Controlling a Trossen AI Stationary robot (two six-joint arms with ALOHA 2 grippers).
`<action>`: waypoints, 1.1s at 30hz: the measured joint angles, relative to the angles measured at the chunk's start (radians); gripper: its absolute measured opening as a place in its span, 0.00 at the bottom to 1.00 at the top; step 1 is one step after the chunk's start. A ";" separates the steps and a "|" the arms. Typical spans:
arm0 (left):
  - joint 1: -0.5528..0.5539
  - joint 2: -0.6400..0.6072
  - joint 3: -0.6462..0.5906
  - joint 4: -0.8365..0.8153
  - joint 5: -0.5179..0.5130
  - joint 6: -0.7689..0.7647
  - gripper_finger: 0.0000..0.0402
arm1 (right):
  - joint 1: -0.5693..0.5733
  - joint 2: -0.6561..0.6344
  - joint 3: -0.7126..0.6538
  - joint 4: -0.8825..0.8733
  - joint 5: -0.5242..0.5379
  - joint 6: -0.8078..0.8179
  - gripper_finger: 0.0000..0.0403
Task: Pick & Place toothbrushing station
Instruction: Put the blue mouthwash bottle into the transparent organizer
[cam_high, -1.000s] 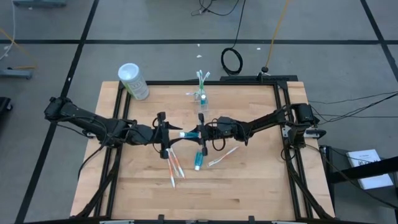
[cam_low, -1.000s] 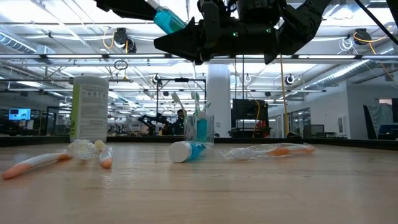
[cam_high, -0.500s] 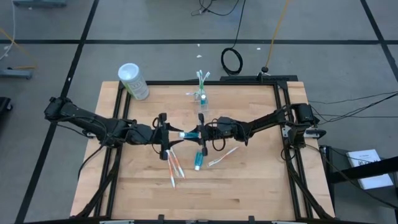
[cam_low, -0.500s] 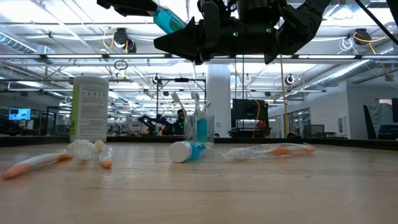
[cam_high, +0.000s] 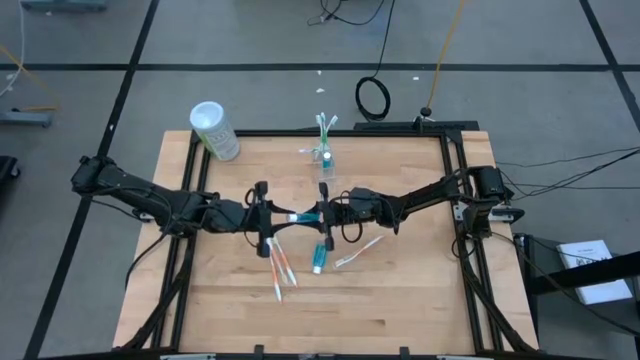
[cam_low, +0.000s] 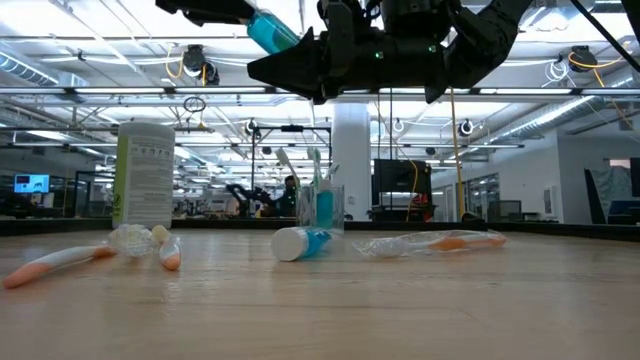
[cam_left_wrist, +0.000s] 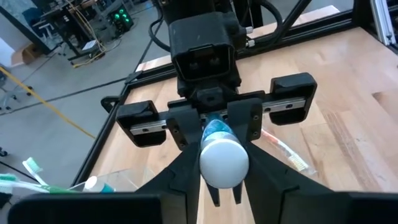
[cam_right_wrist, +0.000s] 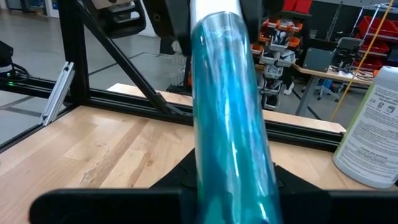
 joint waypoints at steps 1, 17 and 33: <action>0.000 0.000 0.000 0.003 -0.001 -0.007 0.24 | 0.000 0.000 0.000 0.000 0.000 0.000 0.12; 0.064 0.023 0.215 -0.210 -0.171 -0.173 0.24 | -0.006 -0.001 -0.001 -0.300 0.044 0.072 0.25; 0.516 0.202 0.249 -0.260 0.139 -0.261 0.24 | -0.013 -0.447 -0.473 -0.043 0.238 0.047 0.25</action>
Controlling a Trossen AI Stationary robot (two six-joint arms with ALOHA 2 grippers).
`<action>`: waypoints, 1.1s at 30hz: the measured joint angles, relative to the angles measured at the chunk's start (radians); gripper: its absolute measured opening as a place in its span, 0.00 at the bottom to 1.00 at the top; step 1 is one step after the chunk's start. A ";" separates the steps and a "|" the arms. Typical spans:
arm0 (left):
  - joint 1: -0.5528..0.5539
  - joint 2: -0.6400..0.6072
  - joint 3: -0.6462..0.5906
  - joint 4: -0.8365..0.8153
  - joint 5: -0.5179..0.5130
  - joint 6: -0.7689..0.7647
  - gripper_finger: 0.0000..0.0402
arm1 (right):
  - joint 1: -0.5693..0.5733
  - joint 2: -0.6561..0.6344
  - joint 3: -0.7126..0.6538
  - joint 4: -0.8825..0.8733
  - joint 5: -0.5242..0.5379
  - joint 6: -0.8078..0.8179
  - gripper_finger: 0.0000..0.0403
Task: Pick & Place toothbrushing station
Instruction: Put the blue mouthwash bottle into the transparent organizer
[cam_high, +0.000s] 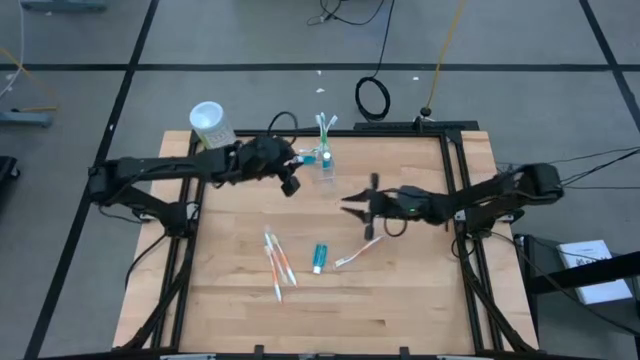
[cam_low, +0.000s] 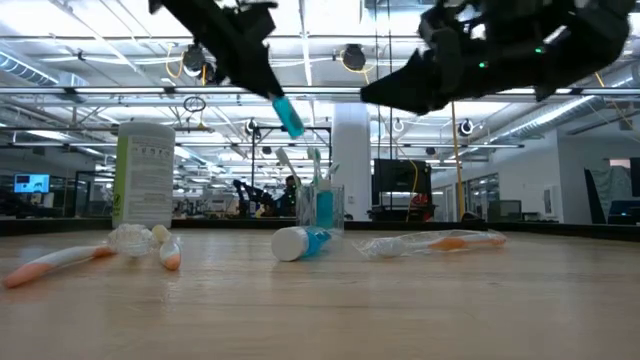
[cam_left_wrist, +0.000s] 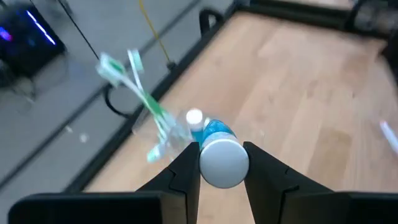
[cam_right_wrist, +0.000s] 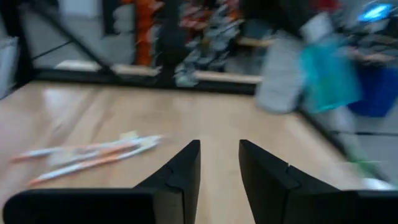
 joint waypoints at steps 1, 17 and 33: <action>0.026 0.018 0.007 -0.011 0.036 -0.003 0.24 | 0.000 -0.021 -0.028 0.036 0.034 -0.001 0.25; 0.226 0.438 0.543 -0.426 0.254 0.029 0.24 | 0.000 -0.138 -0.161 0.141 0.104 0.005 0.25; 0.265 0.564 0.602 -0.454 0.265 -0.003 0.24 | 0.000 -0.138 -0.161 0.107 0.104 0.003 0.25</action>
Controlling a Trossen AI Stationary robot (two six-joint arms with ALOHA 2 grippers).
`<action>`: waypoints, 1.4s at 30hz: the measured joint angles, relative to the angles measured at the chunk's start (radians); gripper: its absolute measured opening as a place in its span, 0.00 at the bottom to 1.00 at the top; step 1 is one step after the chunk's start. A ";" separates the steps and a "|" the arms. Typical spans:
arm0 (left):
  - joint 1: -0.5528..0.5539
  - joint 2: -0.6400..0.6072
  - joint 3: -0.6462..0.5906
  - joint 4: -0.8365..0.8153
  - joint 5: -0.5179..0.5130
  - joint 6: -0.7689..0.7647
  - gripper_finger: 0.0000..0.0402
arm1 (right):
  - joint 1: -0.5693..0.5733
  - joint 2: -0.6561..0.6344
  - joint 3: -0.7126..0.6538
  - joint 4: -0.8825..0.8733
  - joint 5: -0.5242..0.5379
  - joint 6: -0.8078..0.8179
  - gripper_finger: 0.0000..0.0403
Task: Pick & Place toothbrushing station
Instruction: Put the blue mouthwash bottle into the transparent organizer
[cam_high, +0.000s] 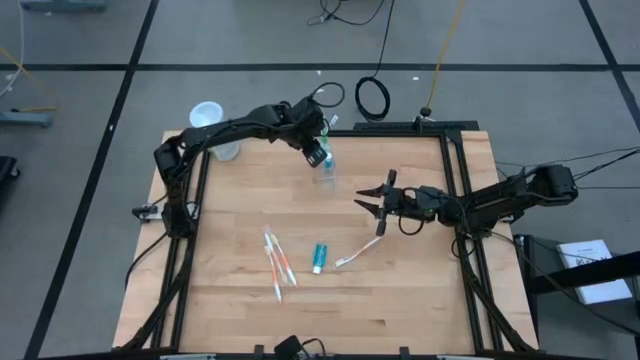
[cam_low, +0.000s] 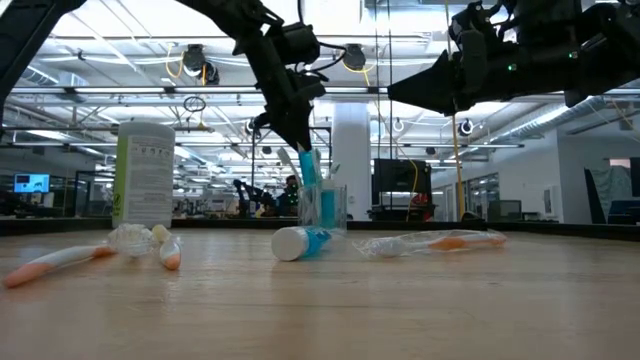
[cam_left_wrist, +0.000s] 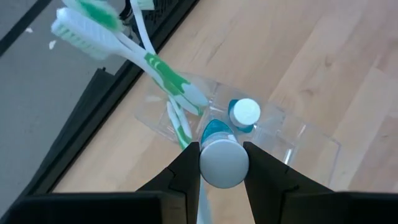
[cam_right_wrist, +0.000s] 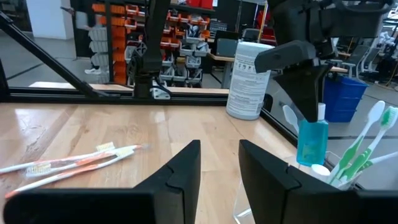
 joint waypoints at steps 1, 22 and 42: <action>0.000 0.000 0.000 0.000 0.001 -0.002 0.24 | 0.000 0.000 0.000 0.000 0.000 0.000 0.25; -0.020 0.084 0.000 -0.008 0.034 -0.020 0.24 | 0.000 0.000 0.001 0.001 0.000 0.000 0.25; -0.027 0.137 -0.001 -0.024 0.034 -0.018 0.24 | 0.000 0.000 0.001 0.001 0.000 0.000 0.25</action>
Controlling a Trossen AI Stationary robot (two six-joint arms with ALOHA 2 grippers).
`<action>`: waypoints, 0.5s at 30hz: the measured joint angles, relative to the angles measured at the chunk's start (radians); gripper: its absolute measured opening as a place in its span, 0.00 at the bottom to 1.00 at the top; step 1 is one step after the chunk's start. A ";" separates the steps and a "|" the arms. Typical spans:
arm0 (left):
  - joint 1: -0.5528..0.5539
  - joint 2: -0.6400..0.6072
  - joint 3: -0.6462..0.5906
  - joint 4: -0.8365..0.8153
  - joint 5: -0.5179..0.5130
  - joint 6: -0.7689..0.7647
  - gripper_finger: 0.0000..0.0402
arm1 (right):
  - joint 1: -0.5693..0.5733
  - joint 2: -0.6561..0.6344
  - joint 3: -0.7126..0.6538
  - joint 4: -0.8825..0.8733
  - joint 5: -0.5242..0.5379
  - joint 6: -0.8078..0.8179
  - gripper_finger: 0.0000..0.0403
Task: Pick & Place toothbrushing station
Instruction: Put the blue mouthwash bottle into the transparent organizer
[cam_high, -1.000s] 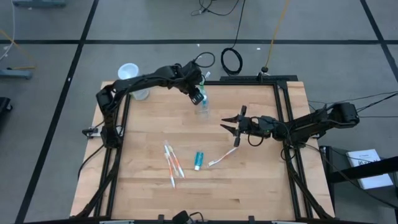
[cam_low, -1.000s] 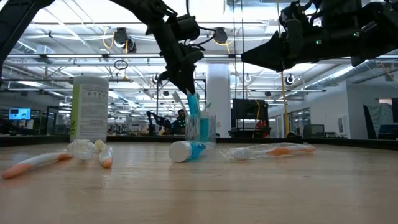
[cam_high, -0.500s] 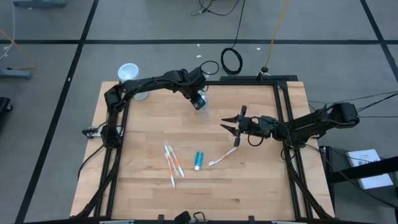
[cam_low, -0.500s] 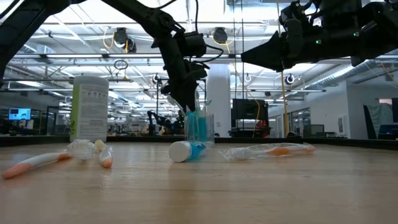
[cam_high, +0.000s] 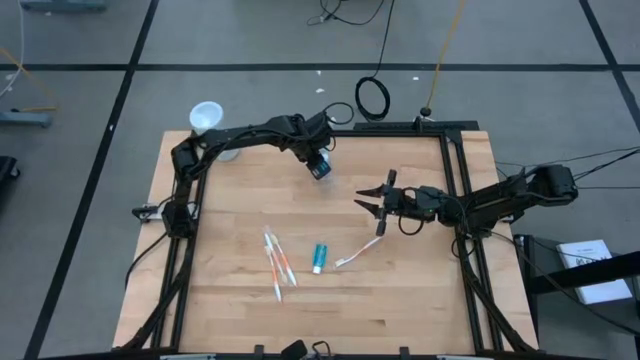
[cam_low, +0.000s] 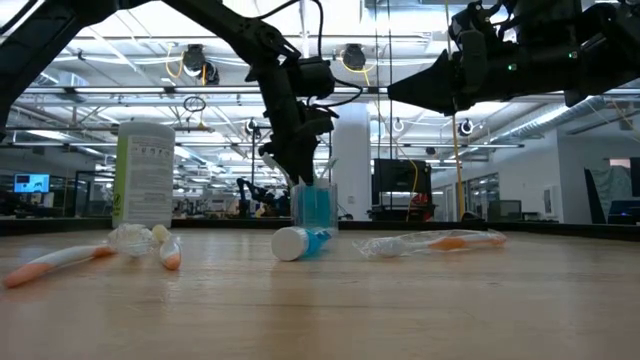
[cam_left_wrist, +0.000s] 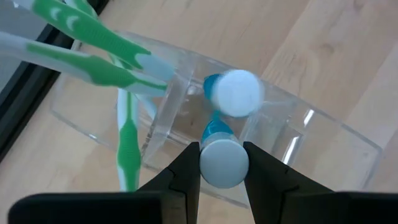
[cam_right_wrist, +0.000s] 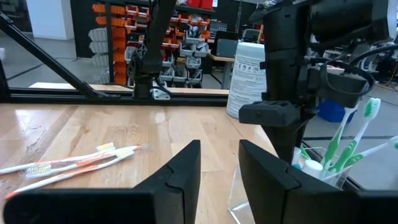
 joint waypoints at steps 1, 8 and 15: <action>0.000 0.000 0.000 0.000 0.000 0.000 0.24 | 0.000 0.000 0.000 0.000 0.000 0.000 0.25; -0.005 0.000 0.000 0.001 -0.002 0.010 0.48 | 0.000 0.000 0.000 0.000 0.000 0.000 0.25; -0.019 -0.009 0.000 0.001 0.006 0.031 0.62 | 0.000 0.000 0.000 0.000 0.000 0.000 0.25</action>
